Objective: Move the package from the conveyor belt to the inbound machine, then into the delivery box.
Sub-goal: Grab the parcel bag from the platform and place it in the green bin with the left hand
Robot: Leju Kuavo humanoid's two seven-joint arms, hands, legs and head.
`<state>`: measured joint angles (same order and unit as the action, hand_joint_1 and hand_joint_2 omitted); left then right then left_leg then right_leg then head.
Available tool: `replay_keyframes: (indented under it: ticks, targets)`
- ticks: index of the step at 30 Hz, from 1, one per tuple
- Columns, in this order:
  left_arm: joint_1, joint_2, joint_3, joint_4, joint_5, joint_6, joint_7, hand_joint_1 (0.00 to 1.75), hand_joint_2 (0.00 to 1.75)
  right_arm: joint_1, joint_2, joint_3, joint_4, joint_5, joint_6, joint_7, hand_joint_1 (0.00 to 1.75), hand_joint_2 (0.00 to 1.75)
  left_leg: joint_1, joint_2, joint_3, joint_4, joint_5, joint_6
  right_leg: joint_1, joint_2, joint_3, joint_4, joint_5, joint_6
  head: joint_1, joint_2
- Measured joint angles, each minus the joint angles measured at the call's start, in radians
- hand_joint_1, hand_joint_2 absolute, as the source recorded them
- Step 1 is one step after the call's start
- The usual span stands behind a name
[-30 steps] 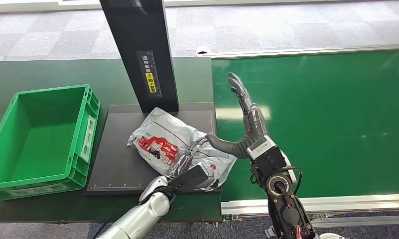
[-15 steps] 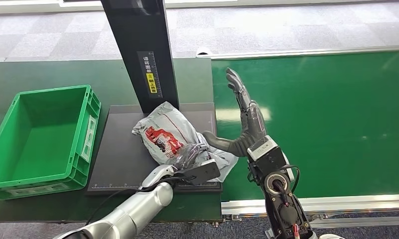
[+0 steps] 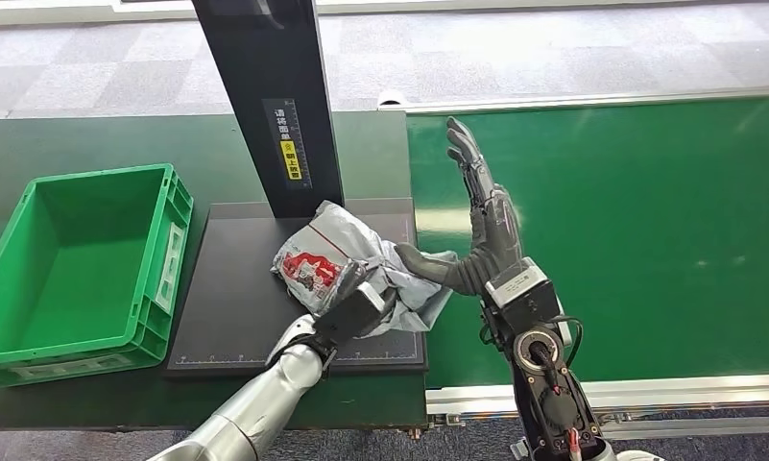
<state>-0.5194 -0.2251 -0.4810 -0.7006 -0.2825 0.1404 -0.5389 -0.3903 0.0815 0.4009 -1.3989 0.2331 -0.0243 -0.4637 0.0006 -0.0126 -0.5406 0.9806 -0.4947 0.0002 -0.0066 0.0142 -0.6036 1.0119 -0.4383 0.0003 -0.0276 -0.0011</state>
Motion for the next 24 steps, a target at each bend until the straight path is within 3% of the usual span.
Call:
replay_keyframes:
  ticks: [4, 9, 13, 16, 19, 24]
  targets:
    - [0.048, 0.021, 0.046, -0.2, 0.057, -0.03, 0.033, 1.75, 1.75, 0.008, -0.006, -0.001, -0.008, 0.0, -0.007, -0.001, 0.0, 1.75, 0.0, 0.0, -0.001, 0.0, 0.0, 0.0, 0.0, 0.0, -0.001, 0.0, 0.0, 0.0, 0.0, 0.0]
    - [0.121, 0.042, 0.087, -0.448, 0.163, 0.001, -0.068, 1.75, 1.75, 0.02, -0.013, -0.005, -0.014, -0.001, -0.034, -0.01, 0.0, 1.75, 0.0, 0.001, -0.001, 0.0, 0.0, 0.0, 0.0, 0.001, -0.001, 0.0, 0.0, 0.0, 0.0, 0.0]
    - [0.191, 0.074, 0.134, -0.801, 0.195, 0.096, -0.099, 1.75, 1.75, 0.039, -0.027, -0.013, -0.021, -0.002, -0.058, -0.02, 0.0, 1.75, 0.0, 0.001, -0.003, 0.0, 0.0, 0.0, 0.0, 0.001, -0.003, 0.0, 0.0, 0.0, 0.0, 0.0]
    - [0.227, 0.101, 0.173, -0.978, 0.17, 0.201, -0.104, 1.75, 1.75, 0.042, -0.033, -0.018, -0.024, -0.001, -0.06, -0.021, 0.0, 1.75, 0.0, 0.001, -0.003, -0.001, 0.0, 0.0, 0.0, 0.001, -0.003, 0.0, 0.0, 0.0, 0.0, 0.0]
    - [0.235, 0.132, 0.24, -1.033, 0.15, 0.278, -0.087, 1.75, 1.75, 0.042, -0.034, -0.019, -0.028, 0.003, -0.058, -0.021, 0.0, 1.75, 0.0, 0.0, -0.003, -0.001, 0.0, 0.0, 0.0, 0.001, -0.003, 0.0, 0.0, 0.0, 0.0, 0.0]
    - [0.225, 0.153, 0.293, -1.022, 0.13, 0.291, -0.061, 1.75, 1.75, 0.043, -0.034, -0.019, -0.035, 0.006, -0.053, -0.021, 0.0, 1.75, 0.0, 0.0, -0.003, -0.001, 0.001, -0.001, 0.0, 0.001, -0.003, 0.0, 0.0, 0.0, 0.0, 0.0]
